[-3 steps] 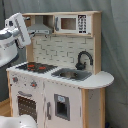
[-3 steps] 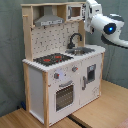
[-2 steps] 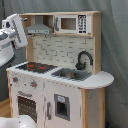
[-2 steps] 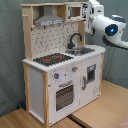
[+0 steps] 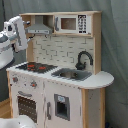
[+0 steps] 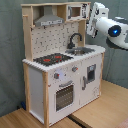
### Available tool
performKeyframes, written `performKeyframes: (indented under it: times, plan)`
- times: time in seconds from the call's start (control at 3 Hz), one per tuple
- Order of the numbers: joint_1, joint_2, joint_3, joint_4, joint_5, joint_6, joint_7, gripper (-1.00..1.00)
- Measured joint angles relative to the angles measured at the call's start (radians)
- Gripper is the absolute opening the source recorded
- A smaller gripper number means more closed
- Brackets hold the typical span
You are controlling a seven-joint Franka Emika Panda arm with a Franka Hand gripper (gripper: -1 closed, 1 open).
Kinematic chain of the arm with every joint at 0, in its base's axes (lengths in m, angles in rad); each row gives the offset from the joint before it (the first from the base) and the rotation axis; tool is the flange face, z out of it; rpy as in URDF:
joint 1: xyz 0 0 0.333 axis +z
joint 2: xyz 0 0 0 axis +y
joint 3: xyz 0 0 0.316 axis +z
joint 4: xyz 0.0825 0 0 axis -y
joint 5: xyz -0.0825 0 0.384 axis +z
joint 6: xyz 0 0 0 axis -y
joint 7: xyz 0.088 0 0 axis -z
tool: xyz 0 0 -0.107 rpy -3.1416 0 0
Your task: Play with the kitchen
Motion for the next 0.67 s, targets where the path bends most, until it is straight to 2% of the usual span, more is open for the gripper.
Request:
performKeyframes:
  times: [0.33,0.67]
  plan:
    - [-0.027,0.04,0.022,0.077,0.009,0.021,0.034,1.0]
    - [-0.05,0.082,0.092,0.152,0.013,0.002,0.056,1.0]
